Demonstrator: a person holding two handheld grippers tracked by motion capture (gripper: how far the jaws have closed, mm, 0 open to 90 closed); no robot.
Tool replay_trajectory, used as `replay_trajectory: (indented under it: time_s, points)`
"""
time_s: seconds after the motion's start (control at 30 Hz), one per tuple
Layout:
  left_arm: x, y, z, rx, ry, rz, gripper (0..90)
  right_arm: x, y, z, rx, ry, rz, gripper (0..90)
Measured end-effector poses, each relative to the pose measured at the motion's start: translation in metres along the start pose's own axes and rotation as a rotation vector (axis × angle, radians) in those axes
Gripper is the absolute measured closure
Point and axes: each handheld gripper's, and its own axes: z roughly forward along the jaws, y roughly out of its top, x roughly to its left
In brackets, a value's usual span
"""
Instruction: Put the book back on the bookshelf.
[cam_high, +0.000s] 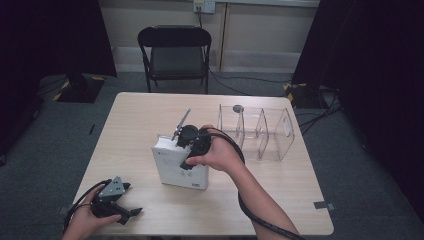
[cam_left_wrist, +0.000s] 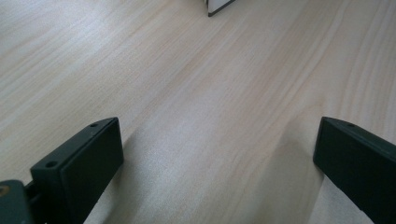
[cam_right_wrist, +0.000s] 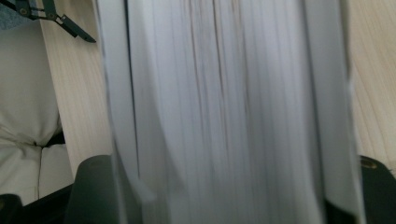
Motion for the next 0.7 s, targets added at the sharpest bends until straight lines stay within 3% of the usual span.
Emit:
replay_trajectory:
  time_s: [0.17, 0.23, 0.3, 0.43, 0.7]
  points:
    - [0.000, 0.000, 0.000, 0.001, -0.002, 0.001, 0.7, 0.000, 0.001, 0.000, 0.027, 0.019, -0.004, 45.2]
    - [0.000, 0.000, 0.000, 0.002, -0.001, 0.001, 0.7, 0.002, 0.002, -0.003, 0.007, 0.013, 0.036, 50.7]
    - [0.000, 0.000, 0.000, 0.001, -0.002, 0.001, 0.7, 0.006, 0.003, -0.005, 0.016, -0.011, 0.042, 52.1]
    - [0.000, 0.000, 0.000, 0.001, -0.003, 0.002, 0.6, 0.008, 0.000, -0.009, 0.029, -0.011, 0.040, 52.6]
    - [0.000, 0.000, 0.000, 0.005, 0.001, 0.009, 0.0, 0.001, -0.015, -0.031, 0.026, -0.017, 0.081, 52.8]
